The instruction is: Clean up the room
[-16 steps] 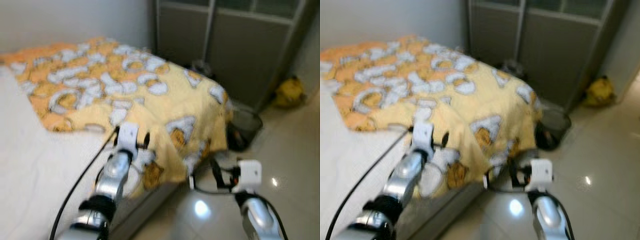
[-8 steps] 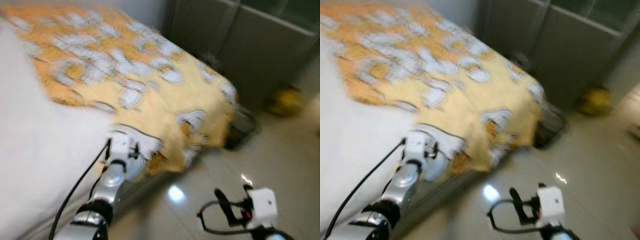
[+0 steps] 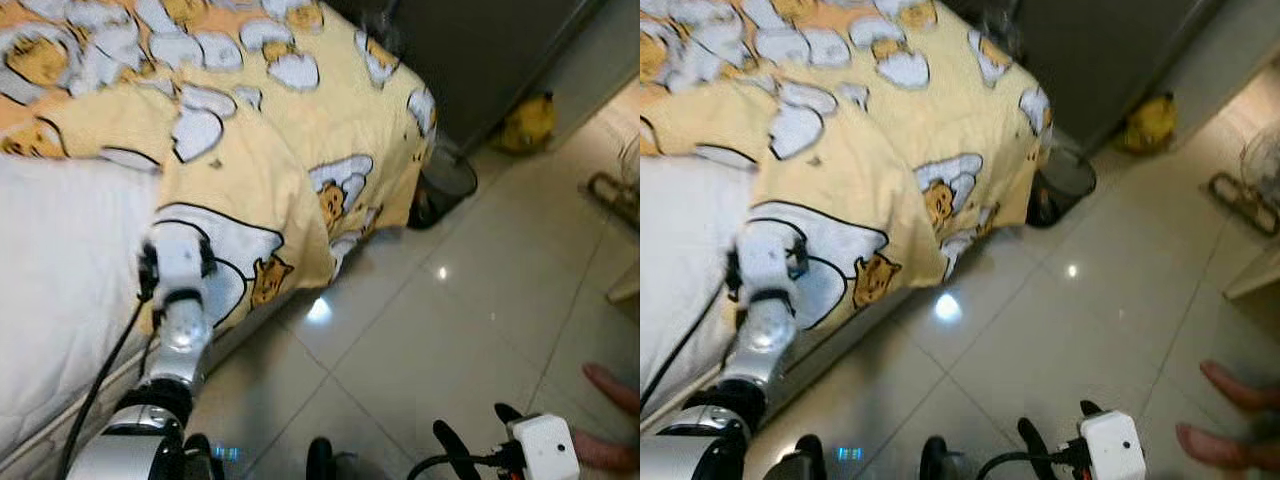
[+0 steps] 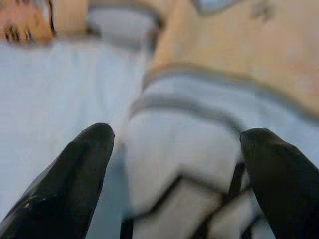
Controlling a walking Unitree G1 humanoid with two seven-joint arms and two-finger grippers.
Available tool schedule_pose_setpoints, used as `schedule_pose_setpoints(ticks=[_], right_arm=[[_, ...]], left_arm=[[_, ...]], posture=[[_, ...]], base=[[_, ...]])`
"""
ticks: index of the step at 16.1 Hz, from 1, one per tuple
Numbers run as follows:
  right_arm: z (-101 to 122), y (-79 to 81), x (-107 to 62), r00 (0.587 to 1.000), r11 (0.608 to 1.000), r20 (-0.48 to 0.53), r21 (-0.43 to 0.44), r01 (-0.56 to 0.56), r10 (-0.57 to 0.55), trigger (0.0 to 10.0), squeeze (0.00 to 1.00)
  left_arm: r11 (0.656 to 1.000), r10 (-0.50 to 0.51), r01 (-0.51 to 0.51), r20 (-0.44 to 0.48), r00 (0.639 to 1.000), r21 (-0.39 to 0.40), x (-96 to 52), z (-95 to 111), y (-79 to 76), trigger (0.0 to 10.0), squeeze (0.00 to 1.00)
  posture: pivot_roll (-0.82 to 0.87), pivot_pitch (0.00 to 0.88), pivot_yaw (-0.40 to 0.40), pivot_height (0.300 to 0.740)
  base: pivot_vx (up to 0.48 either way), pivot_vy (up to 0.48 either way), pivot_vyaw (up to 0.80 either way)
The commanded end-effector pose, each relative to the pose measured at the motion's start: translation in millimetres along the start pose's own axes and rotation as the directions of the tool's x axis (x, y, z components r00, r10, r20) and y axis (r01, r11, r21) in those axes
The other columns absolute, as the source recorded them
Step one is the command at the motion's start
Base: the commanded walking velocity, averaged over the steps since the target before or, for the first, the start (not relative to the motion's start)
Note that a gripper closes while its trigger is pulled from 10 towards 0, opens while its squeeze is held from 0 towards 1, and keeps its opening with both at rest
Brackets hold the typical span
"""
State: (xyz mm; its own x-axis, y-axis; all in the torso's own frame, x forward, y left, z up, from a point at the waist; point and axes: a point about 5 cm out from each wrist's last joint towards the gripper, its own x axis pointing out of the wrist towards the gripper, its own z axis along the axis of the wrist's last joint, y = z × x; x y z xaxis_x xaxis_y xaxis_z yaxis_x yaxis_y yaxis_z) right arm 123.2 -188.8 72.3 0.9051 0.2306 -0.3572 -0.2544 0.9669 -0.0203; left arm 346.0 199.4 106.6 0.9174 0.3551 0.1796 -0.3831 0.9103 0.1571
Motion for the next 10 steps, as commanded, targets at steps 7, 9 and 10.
schedule_pose_setpoints(ticks=[7,9,10], right_arm=[[-11,5.7,12.9,0.990,0.991,-0.067,0.056,-0.120,0.124,10.0,0.00],[-5,3.4,16.9,0.991,0.991,-0.056,0.059,-0.122,0.125,10.0,0.00],[-6,5.6,15.3,0.989,0.989,-0.061,0.060,-0.133,0.137,10.0,0.00]], left_arm=[[0.991,0.006,0.015,-0.161,0.987,0.131,-26.8,-44,15.0,10.0,0.00],[0.987,0.056,-0.039,-0.111,0.992,0.156,-15.5,-33,22.8,10.0,0.00],[0.987,0.077,-0.063,-0.087,0.993,0.150,-12.1,-28,25.4,10.0,0.00]], posture=[[-0.14,0.368,-0.235,0.740],[-0.14,0.367,-0.242,0.740],[-0.14,0.367,-0.244,0.740]], base=[[0.000,0.000,0.00],[0.000,0.000,0.00],[0.000,0.000,0.00]])
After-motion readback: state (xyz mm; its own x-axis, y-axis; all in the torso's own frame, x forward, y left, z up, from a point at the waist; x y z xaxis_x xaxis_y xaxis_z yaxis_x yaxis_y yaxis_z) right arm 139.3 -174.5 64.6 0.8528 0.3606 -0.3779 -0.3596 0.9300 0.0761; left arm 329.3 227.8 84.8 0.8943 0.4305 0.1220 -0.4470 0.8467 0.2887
